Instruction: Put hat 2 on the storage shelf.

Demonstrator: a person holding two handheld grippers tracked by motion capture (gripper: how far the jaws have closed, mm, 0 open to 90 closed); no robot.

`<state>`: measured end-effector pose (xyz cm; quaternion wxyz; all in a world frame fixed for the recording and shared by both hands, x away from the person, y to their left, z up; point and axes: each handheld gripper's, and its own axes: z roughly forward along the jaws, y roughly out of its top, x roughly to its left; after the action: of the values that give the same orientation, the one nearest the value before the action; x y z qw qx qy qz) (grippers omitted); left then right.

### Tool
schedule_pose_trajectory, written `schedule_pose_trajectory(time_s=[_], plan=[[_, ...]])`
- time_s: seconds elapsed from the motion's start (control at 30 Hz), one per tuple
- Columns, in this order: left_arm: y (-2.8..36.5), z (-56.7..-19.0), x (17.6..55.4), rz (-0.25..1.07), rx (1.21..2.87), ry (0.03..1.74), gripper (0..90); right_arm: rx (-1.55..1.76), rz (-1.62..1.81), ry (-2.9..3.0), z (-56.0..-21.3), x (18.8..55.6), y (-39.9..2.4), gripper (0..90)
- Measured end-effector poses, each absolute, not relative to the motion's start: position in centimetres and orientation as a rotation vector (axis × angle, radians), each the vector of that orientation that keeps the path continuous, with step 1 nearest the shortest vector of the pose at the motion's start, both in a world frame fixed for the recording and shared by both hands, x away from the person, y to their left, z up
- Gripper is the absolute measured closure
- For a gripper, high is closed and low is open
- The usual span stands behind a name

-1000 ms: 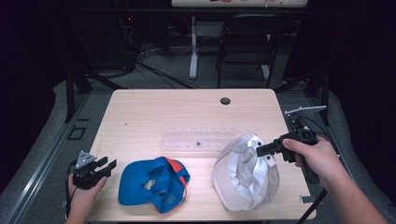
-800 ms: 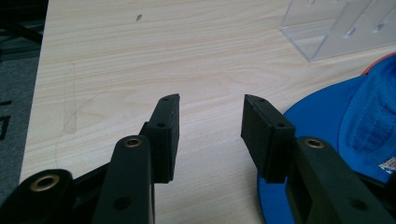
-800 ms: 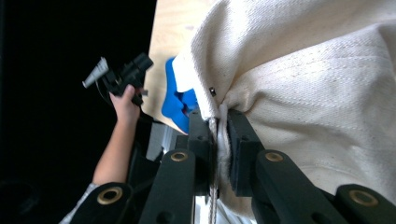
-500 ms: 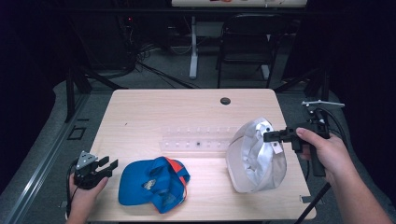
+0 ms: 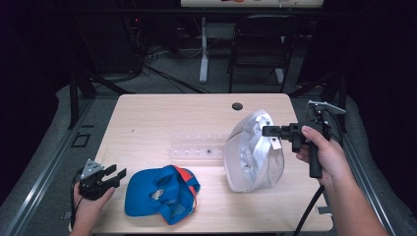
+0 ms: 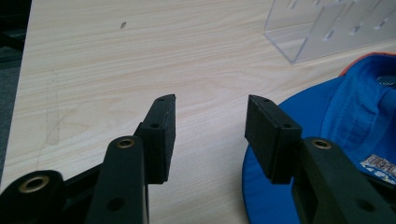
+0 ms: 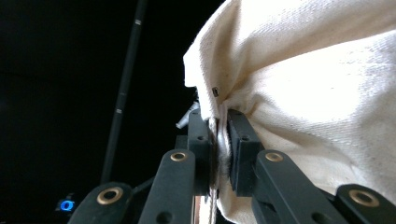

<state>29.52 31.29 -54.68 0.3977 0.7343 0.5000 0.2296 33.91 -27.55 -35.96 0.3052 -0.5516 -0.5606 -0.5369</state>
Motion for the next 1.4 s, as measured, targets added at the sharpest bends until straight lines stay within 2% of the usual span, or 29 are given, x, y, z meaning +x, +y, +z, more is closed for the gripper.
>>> schedule_pose_trajectory(time_s=[0.43,0.6,0.8,1.03,1.4], plan=[[30.0,-53.8,29.2,0.630,1.856,1.191,50.8,-1.380,-1.508,-1.432,-34.0,35.8,-24.6,82.0],[28.9,-53.0,29.3,0.594,1.861,1.173,50.8,-1.390,-1.508,-1.438,-33.4,37.0,-23.2,82.0],[26.6,-51.5,29.6,0.566,1.888,1.076,50.7,-1.416,-1.499,-1.427,-33.3,38.5,-21.8,82.0],[23.3,-48.5,30.8,0.607,1.905,0.956,49.3,-1.460,-1.498,-1.432,-33.1,40.3,-20.1,81.9],[19.4,-47.3,31.9,0.609,1.959,0.863,46.7,-1.509,-1.495,-1.381,-33.9,42.3,-17.9,81.9]])
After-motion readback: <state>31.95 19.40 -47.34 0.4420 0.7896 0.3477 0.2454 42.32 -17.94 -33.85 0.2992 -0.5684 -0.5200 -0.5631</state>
